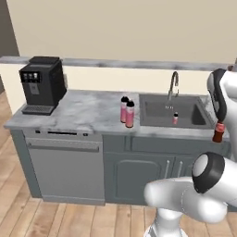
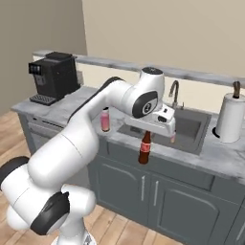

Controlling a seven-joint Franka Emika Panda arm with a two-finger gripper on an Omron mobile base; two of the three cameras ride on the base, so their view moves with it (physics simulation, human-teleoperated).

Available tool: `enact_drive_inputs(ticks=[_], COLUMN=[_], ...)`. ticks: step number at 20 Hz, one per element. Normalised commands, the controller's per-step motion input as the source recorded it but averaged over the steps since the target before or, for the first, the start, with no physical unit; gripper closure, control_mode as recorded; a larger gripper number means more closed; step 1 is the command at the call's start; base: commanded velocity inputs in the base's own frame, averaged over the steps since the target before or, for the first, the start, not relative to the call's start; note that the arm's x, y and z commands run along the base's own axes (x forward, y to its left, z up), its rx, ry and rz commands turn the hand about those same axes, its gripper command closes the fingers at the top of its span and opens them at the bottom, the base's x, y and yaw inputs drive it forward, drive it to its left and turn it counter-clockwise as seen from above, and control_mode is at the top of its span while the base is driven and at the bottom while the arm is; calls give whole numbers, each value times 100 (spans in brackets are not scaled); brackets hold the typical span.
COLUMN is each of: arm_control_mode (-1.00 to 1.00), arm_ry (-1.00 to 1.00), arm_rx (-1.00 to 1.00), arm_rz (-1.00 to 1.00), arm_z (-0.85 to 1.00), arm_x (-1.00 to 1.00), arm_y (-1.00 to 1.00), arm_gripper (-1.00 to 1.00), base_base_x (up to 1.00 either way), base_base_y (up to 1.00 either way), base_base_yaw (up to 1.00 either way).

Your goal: Place the large bottle from the dining counter next to the other large bottle outside the sink, and place the small bottle from the dining counter next to the other small bottle inside the sink.

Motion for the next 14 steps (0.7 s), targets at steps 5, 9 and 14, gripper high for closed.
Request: enact_drive_inputs(ticks=[5,9,14], arm_control_mode=[100,100,100], arm_ry=[0,0,0], arm_rx=[0,0,0], arm_rz=[0,0,0], arm_z=[0,0,0], arm_x=[0,0,0], arm_y=[0,0,0], arm_gripper=[100,100,100], base_base_x=[53,55,67], base_base_y=[-70,-30,0], base_base_yaw=[4,3,3])
